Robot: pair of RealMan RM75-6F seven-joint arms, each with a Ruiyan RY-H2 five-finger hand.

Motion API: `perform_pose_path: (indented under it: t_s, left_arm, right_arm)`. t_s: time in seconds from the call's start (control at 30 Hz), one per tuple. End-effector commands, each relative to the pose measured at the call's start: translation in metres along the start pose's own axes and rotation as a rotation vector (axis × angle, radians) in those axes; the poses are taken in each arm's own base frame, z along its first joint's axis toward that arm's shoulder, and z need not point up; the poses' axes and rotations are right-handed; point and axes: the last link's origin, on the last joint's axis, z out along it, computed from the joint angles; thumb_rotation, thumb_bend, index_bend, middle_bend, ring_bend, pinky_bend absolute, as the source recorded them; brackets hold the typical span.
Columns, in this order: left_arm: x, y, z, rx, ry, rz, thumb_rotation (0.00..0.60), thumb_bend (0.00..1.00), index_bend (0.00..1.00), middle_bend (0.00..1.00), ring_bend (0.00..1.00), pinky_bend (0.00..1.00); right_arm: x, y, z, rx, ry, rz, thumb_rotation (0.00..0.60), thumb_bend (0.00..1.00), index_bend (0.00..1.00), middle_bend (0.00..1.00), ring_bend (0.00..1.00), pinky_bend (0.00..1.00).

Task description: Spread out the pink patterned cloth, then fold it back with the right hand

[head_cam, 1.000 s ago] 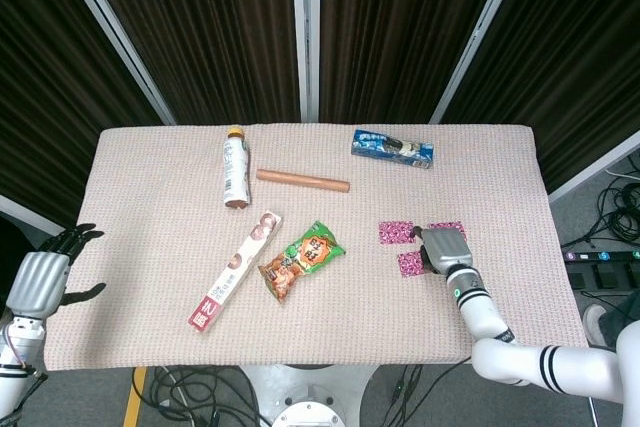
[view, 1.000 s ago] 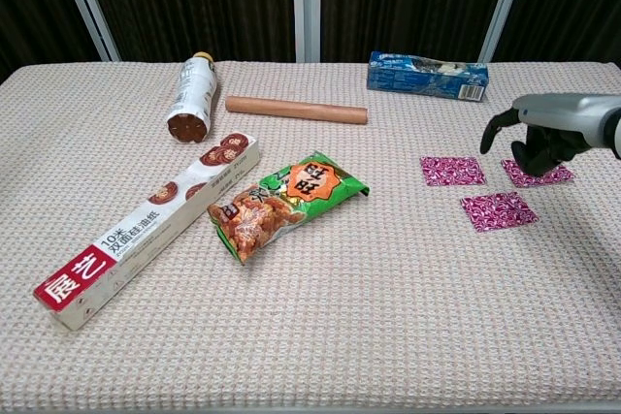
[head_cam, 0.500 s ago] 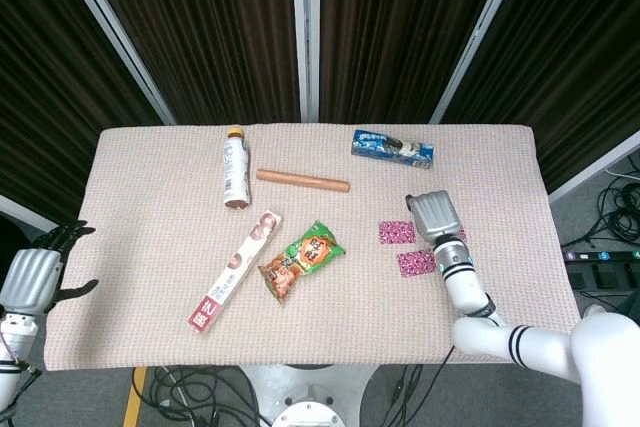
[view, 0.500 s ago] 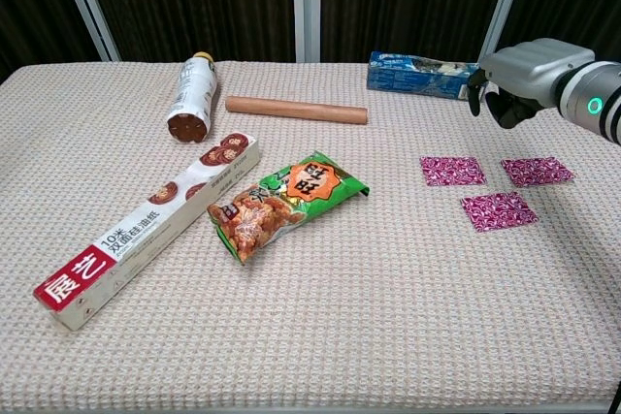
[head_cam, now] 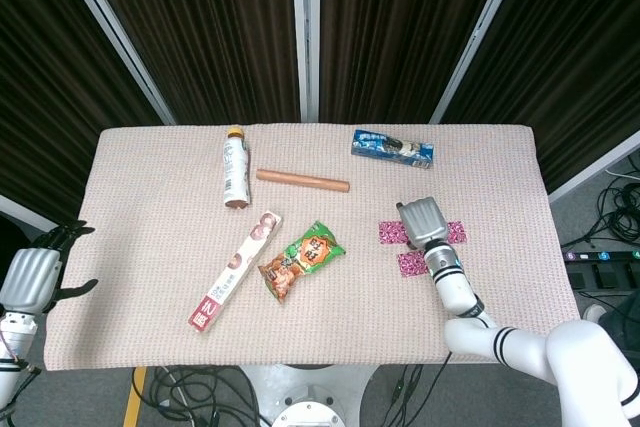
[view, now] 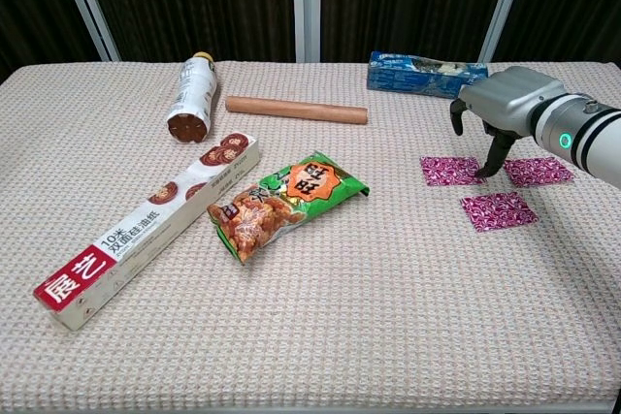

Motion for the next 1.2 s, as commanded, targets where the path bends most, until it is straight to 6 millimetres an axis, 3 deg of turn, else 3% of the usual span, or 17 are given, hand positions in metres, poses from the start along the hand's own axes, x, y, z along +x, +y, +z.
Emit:
perform_pose_path:
  t_s: [0.03,0.47,0.53,0.6,0.7,1.2]
  left_arm:
    - [0.000,0.000,0.000,-0.002,0.000,0.001,0.600,0.05,0.29,0.29,0.24,0.33]
    - [-0.001,-0.001,-0.001,0.004,-0.003,0.003,0.600,0.05,0.29,0.29,0.24,0.33]
    - [-0.001,-0.001,-0.001,0.005,-0.003,0.004,0.600,0.05,0.29,0.29,0.24,0.34]
    - [-0.001,-0.002,-0.001,0.007,-0.004,0.003,0.600,0.05,0.29,0.29,0.24,0.34]
    - [-0.001,-0.003,0.000,0.009,-0.005,0.005,0.600,0.05,0.29,0.29,0.24,0.34]
    - [-0.001,-0.007,0.002,0.017,-0.008,0.006,0.600,0.05,0.29,0.29,0.24,0.33]
  right_arm:
    - [0.002,0.002,0.000,-0.005,0.011,0.004,0.511,0.00,0.35,1.00,1.00,1.00]
    - [-0.005,0.003,0.000,0.016,-0.053,0.017,0.507,0.00,0.36,1.00,1.00,1.00]
    - [-0.006,0.003,0.002,0.012,-0.063,0.036,0.481,0.00,0.36,1.00,1.00,1.00]
    - [-0.006,0.003,0.004,0.004,-0.069,0.050,0.418,0.00,0.36,1.00,1.00,1.00]
    - [-0.007,0.003,0.007,-0.003,-0.074,0.061,0.393,0.00,0.36,1.00,1.00,1.00]
    - [-0.015,-0.001,0.017,-0.010,-0.112,0.070,0.392,0.00,0.38,1.00,1.00,1.00]
